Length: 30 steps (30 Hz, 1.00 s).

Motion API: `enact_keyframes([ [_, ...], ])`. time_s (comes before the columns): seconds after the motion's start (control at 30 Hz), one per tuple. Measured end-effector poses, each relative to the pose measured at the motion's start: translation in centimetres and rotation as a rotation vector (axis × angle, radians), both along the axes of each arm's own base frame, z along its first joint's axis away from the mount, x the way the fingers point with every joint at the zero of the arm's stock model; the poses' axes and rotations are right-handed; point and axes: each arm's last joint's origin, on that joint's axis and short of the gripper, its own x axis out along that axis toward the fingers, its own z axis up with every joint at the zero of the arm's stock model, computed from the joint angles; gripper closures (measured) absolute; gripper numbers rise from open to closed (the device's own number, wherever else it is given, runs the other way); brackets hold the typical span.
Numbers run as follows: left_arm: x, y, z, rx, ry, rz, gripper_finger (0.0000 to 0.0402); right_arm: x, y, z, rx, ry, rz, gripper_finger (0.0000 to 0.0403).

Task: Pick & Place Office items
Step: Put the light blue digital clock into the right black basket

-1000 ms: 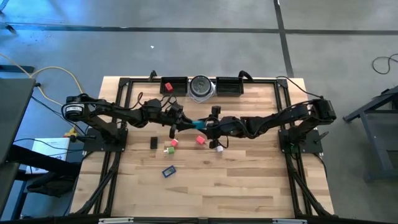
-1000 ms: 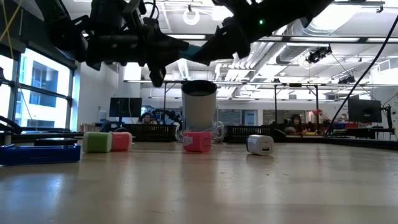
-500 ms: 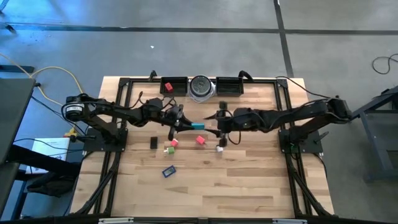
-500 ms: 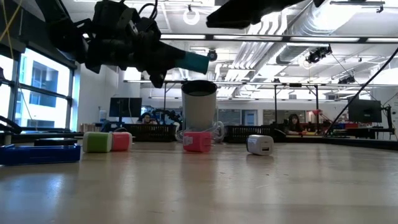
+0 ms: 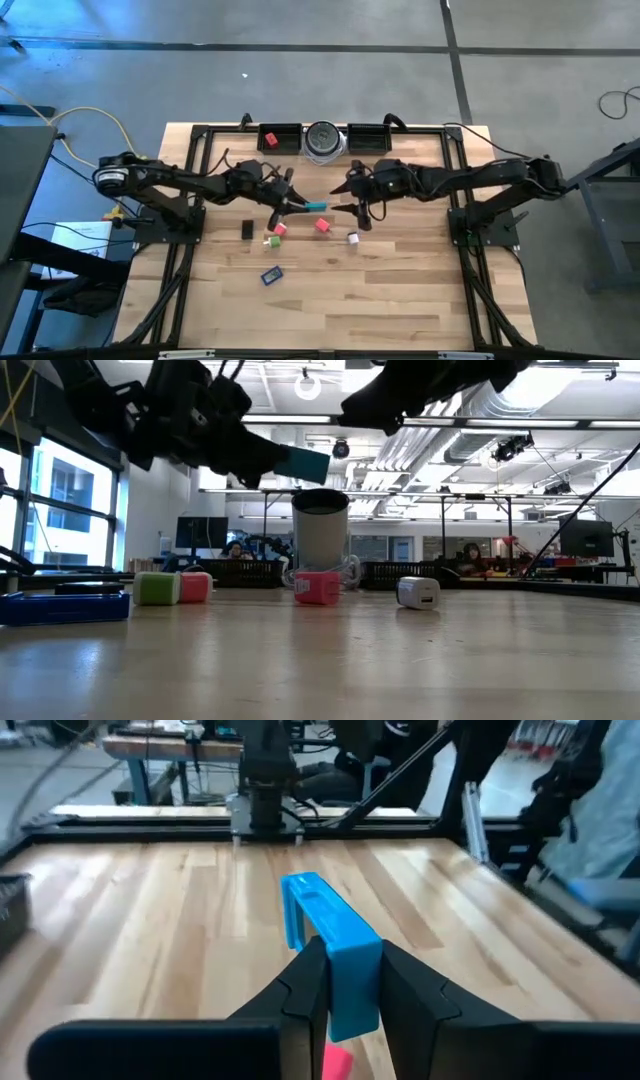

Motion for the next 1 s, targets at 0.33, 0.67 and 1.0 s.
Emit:
enact_keyframes([
  [0.33, -1.2, -2.0, 2.3, 0.228, -0.057, 0.101, 0.0345, 1.4, -0.3, -1.2, 0.087, -0.029, 0.079, 0.0219],
  [0.67, -1.2, -4.5, 1.9, 0.473, -0.014, 0.238, 0.0345, 2.0, -1.3, -2.4, 0.144, 0.0, 0.054, 0.0219],
  [1.0, -1.4, -7.0, 1.9, 0.63, -0.007, 0.276, 0.0345, 1.8, -2.9, -2.3, 0.225, 0.003, 0.071, 0.0219],
])
